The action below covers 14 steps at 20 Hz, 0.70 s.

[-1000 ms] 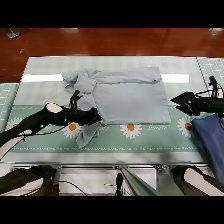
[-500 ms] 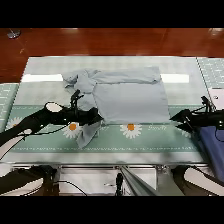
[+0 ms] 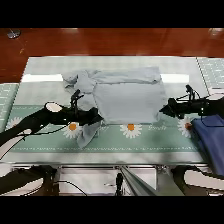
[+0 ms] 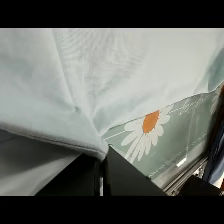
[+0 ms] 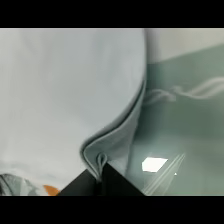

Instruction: Fold the shirts.

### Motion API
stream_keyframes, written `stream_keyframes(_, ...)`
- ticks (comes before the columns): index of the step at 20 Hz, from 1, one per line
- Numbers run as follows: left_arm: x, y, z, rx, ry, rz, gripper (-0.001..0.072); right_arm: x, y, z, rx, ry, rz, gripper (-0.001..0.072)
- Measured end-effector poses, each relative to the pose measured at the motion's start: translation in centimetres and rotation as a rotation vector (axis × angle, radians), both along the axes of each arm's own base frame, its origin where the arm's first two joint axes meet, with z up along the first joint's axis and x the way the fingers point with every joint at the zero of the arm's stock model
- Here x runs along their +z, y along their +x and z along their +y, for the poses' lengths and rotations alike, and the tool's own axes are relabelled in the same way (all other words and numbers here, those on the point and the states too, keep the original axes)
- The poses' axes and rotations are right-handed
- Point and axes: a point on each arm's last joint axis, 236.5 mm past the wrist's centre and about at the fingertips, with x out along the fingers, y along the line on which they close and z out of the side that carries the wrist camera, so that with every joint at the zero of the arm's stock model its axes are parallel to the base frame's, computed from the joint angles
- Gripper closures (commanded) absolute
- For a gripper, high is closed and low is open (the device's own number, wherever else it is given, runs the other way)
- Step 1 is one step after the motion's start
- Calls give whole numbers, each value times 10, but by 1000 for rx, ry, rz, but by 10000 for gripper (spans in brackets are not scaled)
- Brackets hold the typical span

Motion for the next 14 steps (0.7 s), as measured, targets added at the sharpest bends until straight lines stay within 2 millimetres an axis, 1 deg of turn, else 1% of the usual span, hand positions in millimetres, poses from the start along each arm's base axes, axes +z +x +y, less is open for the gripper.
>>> stream_keyframes(1, 7, 5, 2, -2, -12, -15, 671, 7, 10, -1, 10, -11, -26, 694)
stream_keyframes(2, 19, 14, 4, -1, -29, -43, 671, 19, 20, -3, 22, -13, -53, 694)
stream_keyframes(3, 38, 29, 9, 5, -53, -90, 671, 38, 34, -5, 38, -14, -91, 694)
stream_keyframes(4, 64, 48, 17, 18, -77, -151, 672, 62, 49, -9, 46, -17, -139, 694)
stream_keyframes(6, 140, 93, 41, 65, -121, -336, 673, 132, 85, -18, 69, -51, -293, 694)
stream_keyframes(7, 186, 115, 59, 101, -128, -452, 673, 178, 102, -22, 75, -79, -392, 694)
stream_keyframes(8, 230, 129, 78, 127, -120, -559, 673, 230, 115, -26, 79, -116, -505, 694)
stream_keyframes(9, 276, 138, 101, 160, -90, -661, 672, 277, 119, -28, 85, -156, -605, 693)
stream_keyframes(10, 314, 142, 123, 191, -42, -740, 673, 327, 116, -29, 89, -206, -709, 694)
stream_keyframes(11, 353, 139, 145, 214, 16, -821, 673, 369, 107, -28, 93, -258, -799, 694)
stream_keyframes(12, 389, 131, 165, 236, 85, -900, 672, 407, 91, -27, 89, -313, -877, 694)
stream_keyframes(13, 418, 119, 180, 249, 155, -965, 673, 437, 73, -26, 83, -364, -940, 694)
stream_keyframes(14, 445, 103, 193, 259, 233, -1023, 673, 465, 51, -23, 71, -413, -1001, 694)
